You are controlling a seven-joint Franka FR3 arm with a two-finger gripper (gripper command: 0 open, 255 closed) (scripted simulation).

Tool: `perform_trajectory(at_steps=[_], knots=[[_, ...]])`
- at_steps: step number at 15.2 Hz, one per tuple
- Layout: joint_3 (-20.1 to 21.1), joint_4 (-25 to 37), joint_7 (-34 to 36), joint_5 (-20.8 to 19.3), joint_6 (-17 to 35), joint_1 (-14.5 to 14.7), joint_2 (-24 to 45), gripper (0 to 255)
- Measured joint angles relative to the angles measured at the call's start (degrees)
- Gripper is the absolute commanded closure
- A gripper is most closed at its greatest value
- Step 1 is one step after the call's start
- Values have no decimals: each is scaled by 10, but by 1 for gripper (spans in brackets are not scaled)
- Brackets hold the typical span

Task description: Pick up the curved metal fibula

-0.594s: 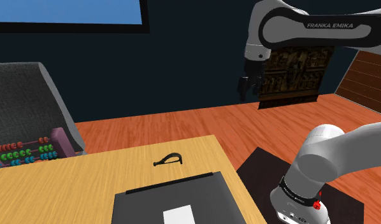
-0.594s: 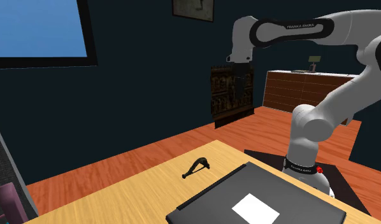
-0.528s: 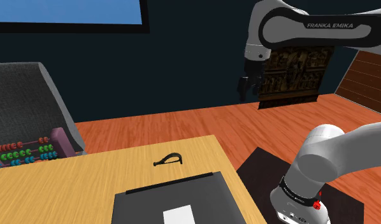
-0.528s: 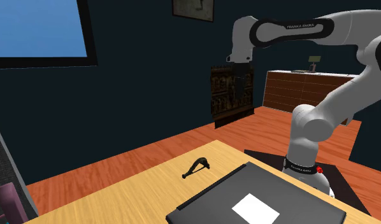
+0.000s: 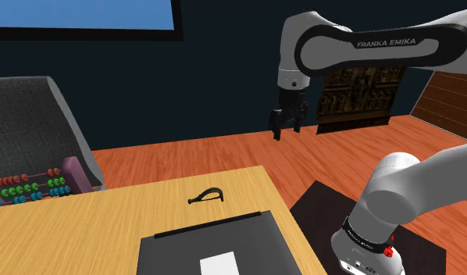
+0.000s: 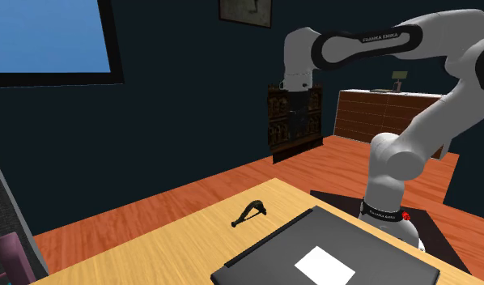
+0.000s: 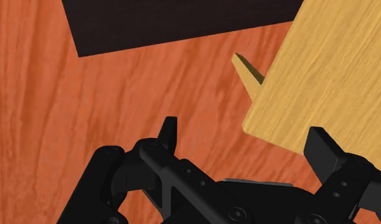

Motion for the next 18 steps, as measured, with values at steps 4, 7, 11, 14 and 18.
perform_trajectory(at_steps=[4, 7, 11, 14, 18], knots=[[49, 6, 77, 35, 29, 8, 43, 0], [86, 18, 135, 57, 60, 12, 89, 0], [131, 49, 211, 75, 93, 13, 157, 0], [165, 77, 272, 81, 120, 15, 214, 0], [206, 125, 357, 72, 156, 16, 302, 0]])
